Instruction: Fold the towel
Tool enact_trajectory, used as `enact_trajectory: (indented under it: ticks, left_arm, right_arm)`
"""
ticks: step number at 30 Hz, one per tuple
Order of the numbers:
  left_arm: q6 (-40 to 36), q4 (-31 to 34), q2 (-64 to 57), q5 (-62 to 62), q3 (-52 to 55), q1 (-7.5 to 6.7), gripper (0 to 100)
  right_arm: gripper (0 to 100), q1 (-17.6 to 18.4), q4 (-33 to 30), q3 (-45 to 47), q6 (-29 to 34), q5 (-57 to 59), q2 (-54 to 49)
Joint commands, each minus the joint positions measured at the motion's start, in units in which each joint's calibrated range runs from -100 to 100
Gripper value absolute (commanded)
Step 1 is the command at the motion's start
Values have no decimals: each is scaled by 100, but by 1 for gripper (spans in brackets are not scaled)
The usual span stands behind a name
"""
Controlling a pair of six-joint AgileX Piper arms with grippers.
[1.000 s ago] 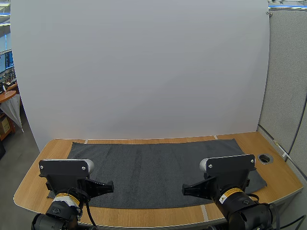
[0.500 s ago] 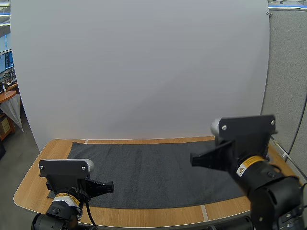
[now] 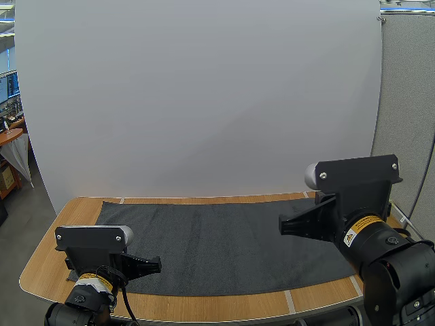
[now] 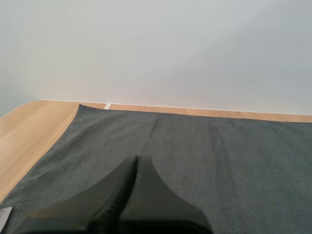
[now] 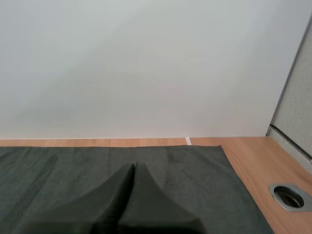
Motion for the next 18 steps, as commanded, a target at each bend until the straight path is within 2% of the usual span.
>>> enact_trajectory:
  ticks: [1, 3, 6, 14, 15, 18]
  left_arm:
    - [-31, 32, -26, -136, 0, -11, 0]
    - [-31, 32, -26, -136, 0, -11, 0]
    - [-31, 32, -26, -136, 0, -11, 0]
    - [-31, 32, -26, -136, 0, -11, 0]
    - [-31, 32, -26, -136, 0, -11, 0]
    - [-31, 32, -26, -136, 0, -11, 0]
  right_arm:
    - [0, -158, -57, -46, 293, -88, -16]
    - [0, -274, -57, -46, 293, -85, -16]
    - [19, -452, -57, -46, 293, -61, -16]
    - [95, -728, -68, -372, 293, 57, 29]
    - [100, -728, -53, -520, 293, 128, 144]
    - [100, -728, -92, -998, 293, 171, 694]
